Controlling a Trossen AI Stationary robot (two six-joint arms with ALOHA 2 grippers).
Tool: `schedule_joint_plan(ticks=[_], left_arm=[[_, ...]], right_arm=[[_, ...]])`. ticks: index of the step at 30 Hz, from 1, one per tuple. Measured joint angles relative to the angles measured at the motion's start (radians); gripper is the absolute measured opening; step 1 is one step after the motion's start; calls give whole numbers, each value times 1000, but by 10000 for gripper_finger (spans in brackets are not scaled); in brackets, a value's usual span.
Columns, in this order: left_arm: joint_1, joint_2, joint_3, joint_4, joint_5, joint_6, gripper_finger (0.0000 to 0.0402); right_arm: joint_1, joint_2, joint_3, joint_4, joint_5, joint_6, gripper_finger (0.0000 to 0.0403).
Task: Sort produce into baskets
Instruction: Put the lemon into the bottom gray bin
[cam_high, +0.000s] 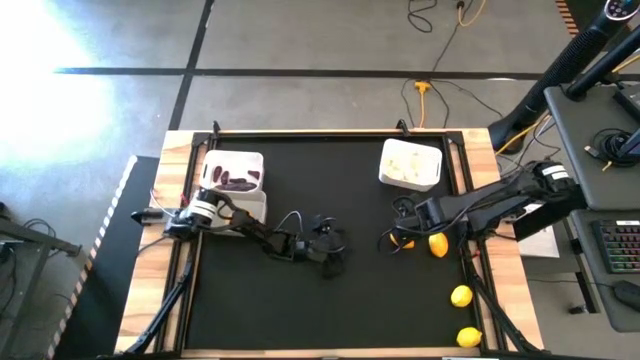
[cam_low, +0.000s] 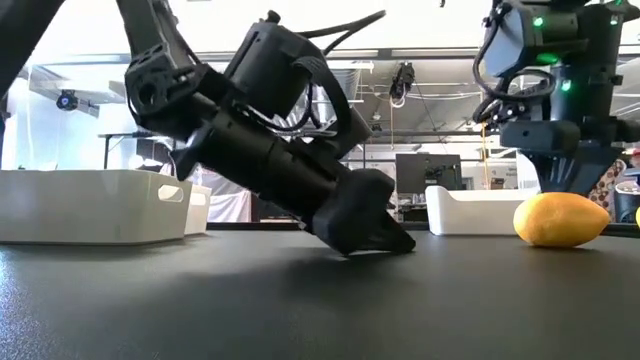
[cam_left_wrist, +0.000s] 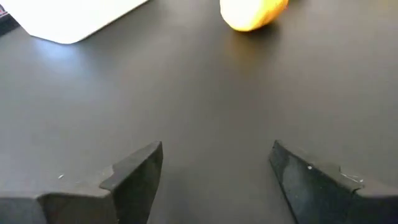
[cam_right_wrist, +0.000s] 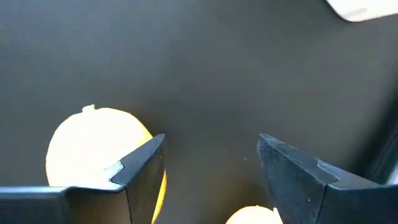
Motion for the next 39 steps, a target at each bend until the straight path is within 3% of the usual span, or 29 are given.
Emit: schedule_joint_plan(ticks=[7, 14, 18, 25, 39], left_arm=[[-1, 31, 0, 100, 45, 5, 291], [-5, 36, 16, 142, 321, 75, 293], [-5, 37, 60, 92, 323, 61, 298], [-5, 50, 179, -27, 255, 30, 318], [-8, 259, 523, -193, 212, -27, 346]], right_arm=[[0, 66, 0, 47, -109, -25, 242], [0, 125, 0, 289, -123, -162, 243], [0, 152, 0, 384, -123, -276, 244], [4, 154, 0, 386, -119, -365, 241], [138, 217, -5, 570, -108, -476, 238]])
